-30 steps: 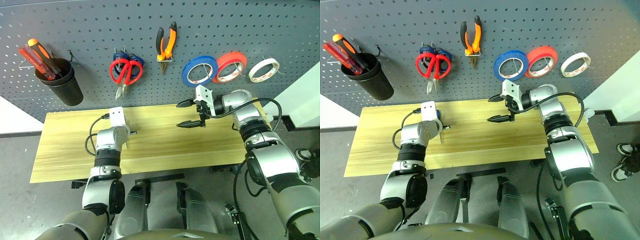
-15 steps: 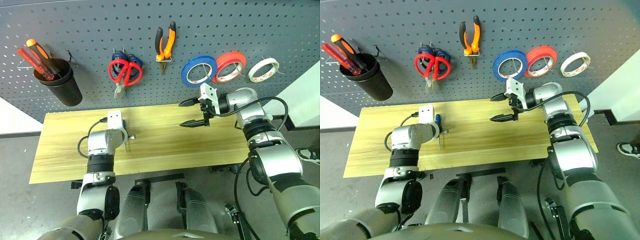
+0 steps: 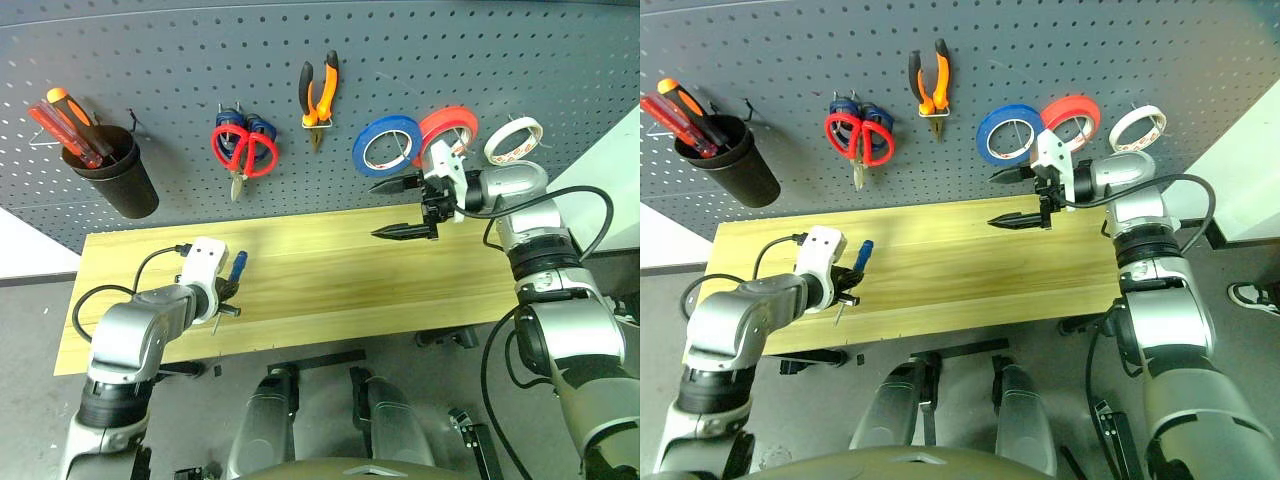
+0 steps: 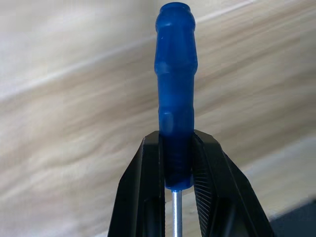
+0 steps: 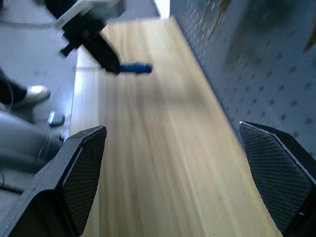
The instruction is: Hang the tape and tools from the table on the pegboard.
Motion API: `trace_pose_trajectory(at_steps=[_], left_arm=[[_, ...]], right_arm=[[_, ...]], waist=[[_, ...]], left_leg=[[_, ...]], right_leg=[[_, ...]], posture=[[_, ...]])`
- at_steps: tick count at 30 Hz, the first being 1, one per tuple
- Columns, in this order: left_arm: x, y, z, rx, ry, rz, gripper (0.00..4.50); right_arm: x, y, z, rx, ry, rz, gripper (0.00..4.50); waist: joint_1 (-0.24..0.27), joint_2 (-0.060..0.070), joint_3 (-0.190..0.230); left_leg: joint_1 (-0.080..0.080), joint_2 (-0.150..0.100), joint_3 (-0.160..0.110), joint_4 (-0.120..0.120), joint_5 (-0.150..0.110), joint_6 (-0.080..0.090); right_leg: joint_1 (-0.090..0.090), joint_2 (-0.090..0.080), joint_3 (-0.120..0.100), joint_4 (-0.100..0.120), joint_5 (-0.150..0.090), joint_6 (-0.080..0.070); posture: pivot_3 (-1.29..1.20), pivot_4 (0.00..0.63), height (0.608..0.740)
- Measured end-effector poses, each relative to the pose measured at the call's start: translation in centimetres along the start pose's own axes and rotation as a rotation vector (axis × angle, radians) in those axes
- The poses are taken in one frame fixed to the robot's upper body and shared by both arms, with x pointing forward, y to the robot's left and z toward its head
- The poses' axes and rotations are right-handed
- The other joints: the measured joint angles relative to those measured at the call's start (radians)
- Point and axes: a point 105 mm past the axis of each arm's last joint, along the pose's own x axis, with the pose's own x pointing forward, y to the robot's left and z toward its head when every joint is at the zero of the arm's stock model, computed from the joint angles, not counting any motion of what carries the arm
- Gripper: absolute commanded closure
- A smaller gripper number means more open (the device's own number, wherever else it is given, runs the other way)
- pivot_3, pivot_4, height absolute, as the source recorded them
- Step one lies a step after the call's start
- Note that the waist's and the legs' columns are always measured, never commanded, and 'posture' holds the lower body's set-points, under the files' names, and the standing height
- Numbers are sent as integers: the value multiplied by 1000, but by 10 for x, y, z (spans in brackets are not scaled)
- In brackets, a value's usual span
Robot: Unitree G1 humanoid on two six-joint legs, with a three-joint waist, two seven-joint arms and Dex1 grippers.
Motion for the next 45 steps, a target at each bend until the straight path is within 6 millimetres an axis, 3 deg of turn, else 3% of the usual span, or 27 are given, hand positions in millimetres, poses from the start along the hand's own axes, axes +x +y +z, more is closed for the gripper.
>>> trace_pose_trajectory(at_steps=[7,15,21,32,37,45], left_arm=[[-10,6,15,60,-164,60,4096],[-29,-1,47,111,-406,74,4096],[-51,12,71,119,-531,170,4096],[-99,7,128,189,-815,266,4096],[-98,15,130,159,-818,294,4096],[-103,28,161,117,-951,358,4096]], right_arm=[[-12,13,31,34,-131,7,0],[-8,26,58,14,-195,27,0],[-13,25,64,11,-210,6,0],[-20,22,83,32,-307,5,0],[-20,24,87,13,-314,4,0],[-19,25,90,-9,-312,1,0]], waist=[[8,1,-38],[20,1,-88],[47,1,-116],[88,0,-159],[98,0,-168],[118,0,-176]], left_leg=[[0,1,0,0,0,0],[1,2,2,-4,0,0],[2,2,2,-4,0,0],[3,2,3,-4,0,0],[8,2,2,-4,0,0],[18,2,3,-7,0,0]], right_leg=[[1,1,0,-4,0,-6],[3,6,0,-11,2,-7],[4,7,0,-12,3,-8],[6,8,0,-12,5,-6],[12,9,0,-13,4,-7],[21,8,0,-16,3,-9]], posture=[[224,82,740],[234,40,740],[242,30,740],[247,11,740],[241,7,740],[241,6,740]])
